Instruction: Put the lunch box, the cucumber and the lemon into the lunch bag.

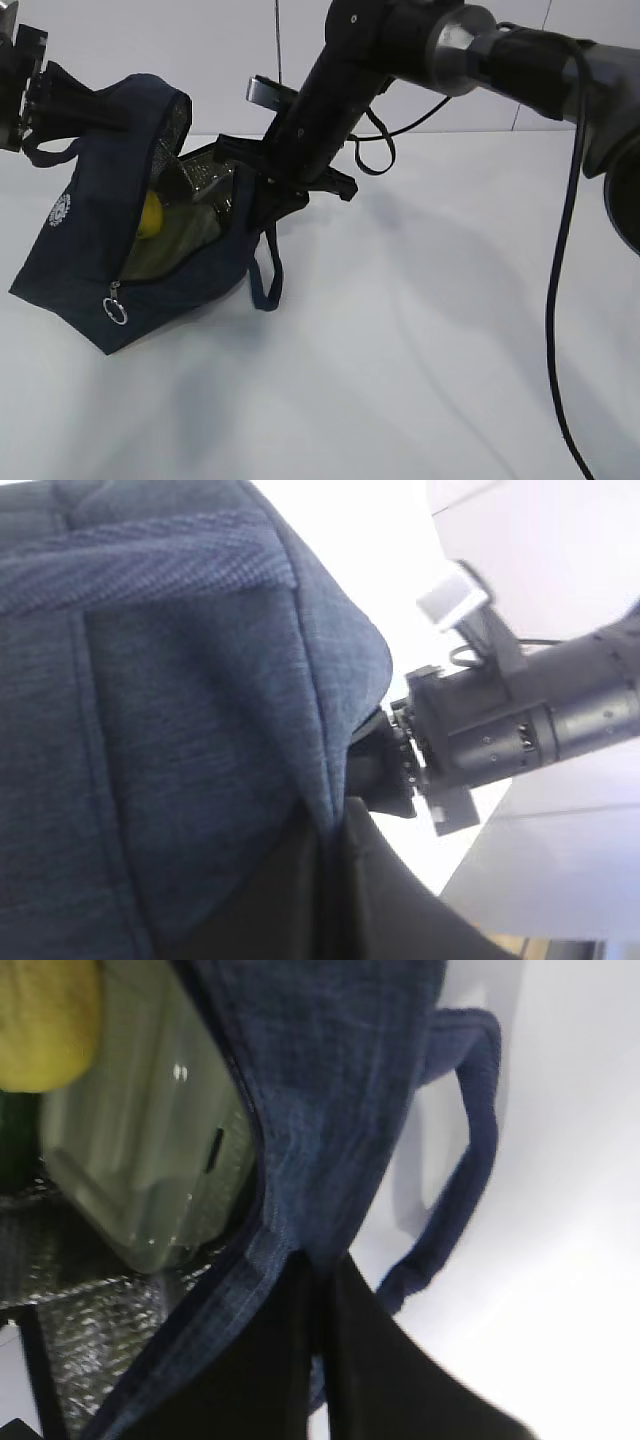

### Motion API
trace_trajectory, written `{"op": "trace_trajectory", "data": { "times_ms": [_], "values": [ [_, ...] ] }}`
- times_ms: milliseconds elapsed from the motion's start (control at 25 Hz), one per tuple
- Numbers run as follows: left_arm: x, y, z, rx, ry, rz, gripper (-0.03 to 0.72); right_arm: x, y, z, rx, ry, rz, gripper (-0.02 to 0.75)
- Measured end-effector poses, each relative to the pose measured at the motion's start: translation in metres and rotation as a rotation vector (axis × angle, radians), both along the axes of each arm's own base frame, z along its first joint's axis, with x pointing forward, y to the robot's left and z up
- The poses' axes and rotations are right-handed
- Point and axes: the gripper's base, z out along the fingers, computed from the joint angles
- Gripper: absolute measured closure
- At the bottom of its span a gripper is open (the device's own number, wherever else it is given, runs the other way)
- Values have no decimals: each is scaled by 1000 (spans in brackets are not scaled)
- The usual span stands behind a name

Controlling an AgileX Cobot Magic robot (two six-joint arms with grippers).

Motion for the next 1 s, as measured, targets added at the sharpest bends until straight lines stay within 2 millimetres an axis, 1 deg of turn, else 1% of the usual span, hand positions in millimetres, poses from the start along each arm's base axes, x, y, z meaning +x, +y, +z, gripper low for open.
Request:
{"op": "trace_trajectory", "data": {
  "times_ms": [200,360,560,680,880,1000],
  "values": [
    [1,0,2,-45,61,46,697,9,-3,29,-33,-132,12,738],
    [0,-9,2,-54,88,40,697,10,-7,50,-48,-198,3,738],
    [-3,-36,1,-52,102,-13,697,10,-16,62,-127,-262,2,738],
    [-4,-51,3,-74,105,-29,697,7,-25,78,-193,-332,11,738],
    [-2,-73,10,-164,97,6,697,-8,-45,106,-303,-422,56,738],
    [0,-84,8,-182,107,23,697,-19,-54,108,-360,-414,68,738]
  ]
}}
